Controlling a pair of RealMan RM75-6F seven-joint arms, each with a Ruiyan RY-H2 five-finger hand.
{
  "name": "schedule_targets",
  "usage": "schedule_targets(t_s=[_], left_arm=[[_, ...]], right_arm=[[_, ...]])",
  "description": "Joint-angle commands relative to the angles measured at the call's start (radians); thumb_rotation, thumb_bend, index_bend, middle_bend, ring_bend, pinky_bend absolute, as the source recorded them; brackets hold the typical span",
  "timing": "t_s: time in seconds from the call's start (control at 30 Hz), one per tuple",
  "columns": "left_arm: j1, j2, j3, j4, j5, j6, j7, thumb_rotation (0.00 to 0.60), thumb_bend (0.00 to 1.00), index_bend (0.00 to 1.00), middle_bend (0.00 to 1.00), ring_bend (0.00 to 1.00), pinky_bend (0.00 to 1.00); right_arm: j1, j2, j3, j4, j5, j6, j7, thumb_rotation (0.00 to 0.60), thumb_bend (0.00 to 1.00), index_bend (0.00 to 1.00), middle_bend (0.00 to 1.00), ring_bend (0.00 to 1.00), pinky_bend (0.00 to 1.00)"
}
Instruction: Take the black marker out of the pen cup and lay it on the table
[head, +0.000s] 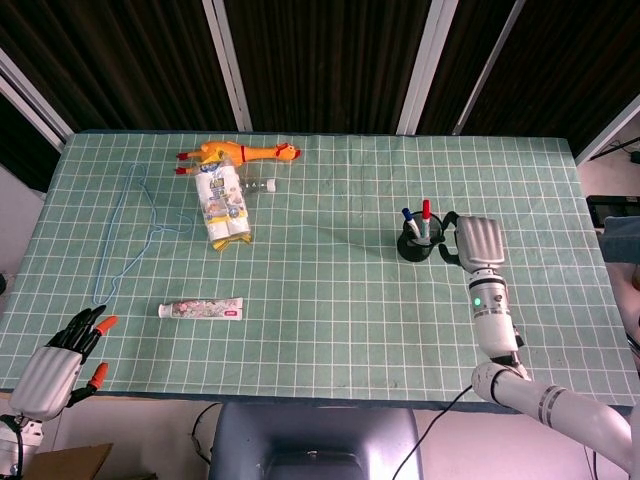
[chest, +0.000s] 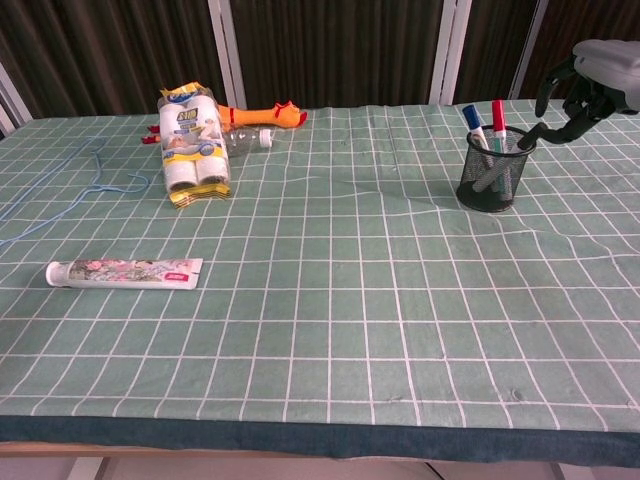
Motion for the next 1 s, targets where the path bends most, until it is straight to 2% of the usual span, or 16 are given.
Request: schedule_targets(t_s=[0.03,0.6,0.83,1.0], left_arm=[[0.0,0.0,0.0,0.0,0.0,0.0,0.0,0.6,0.45,0.14,0.01,0.01,0.3],[-0.001,-0.001,-0.002,0.001,-0.006,-0.003,-0.001,0.6,0.45,0.14,0.01,0.01,0.3],[-0.002,-0.002,-0.003,0.001,-0.008,-0.007,0.003,0.6,0.45,0.14,0.01,0.01,0.3],[-0.002,-0.002,-0.003,0.0,-0.01,-0.007,0.004,0.6,0.45,0.14,0.01,0.01,0.3]], right_arm=[[0.004,-0.006,-0.004,0.009,0.002,0.0,0.004,0.6,0.46,0.59,1.0,1.0,1.0],[0.025,-0.038,-0.022,0.063,-0.006,-0.005,0.03,0.6,0.47,0.61,1.0,1.0,1.0],[0.026,-0.037,-0.023,0.065,-0.006,-0.001,0.037,0.6,0.54,0.62,1.0,1.0,1.0],[0.026,-0.036,-0.024,0.067,-0.003,-0.003,0.043,0.6,0.55,0.62,1.0,1.0,1.0]])
